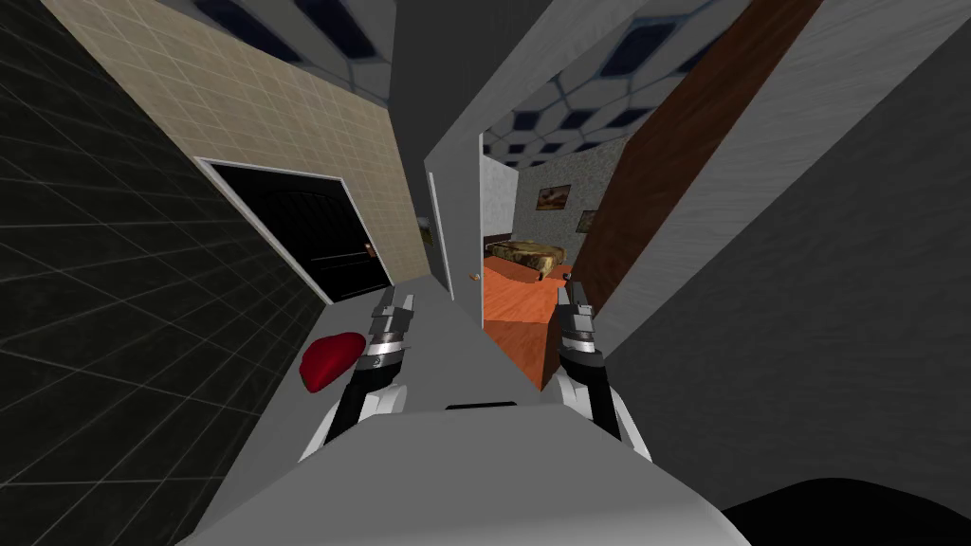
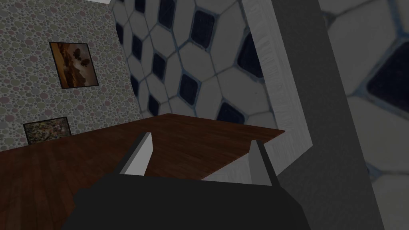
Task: Push the door open
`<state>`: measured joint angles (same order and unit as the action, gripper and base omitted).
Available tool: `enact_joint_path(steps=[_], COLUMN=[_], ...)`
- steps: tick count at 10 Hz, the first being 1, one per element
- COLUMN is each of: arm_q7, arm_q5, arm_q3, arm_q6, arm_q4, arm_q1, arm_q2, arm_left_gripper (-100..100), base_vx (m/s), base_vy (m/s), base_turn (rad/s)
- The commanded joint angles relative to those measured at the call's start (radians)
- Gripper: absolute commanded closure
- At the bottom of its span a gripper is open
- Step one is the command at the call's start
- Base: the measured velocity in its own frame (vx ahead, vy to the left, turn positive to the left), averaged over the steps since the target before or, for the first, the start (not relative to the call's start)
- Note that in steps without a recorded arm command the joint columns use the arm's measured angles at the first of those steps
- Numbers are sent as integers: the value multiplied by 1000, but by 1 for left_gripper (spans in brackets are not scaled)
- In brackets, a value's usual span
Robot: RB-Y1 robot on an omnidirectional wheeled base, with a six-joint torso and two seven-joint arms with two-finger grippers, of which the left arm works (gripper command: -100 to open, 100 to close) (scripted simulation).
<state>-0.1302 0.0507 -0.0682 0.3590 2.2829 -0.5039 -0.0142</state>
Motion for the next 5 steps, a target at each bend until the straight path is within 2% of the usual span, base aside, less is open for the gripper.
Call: enact_joint_path(steps=[1, 5], arm_q7=[0, 2], arm_q5=[-1, -3], arm_q3=[-3, -13], arm_q6=[8, 30], arm_q4=[-28, -111], arm_q1=[12, 46], arm_q2=[-6, -21], arm_left_gripper=[-100, -100], base_vx=[46, 91], base_vy=[17, 57], base_turn=[-64, -72])
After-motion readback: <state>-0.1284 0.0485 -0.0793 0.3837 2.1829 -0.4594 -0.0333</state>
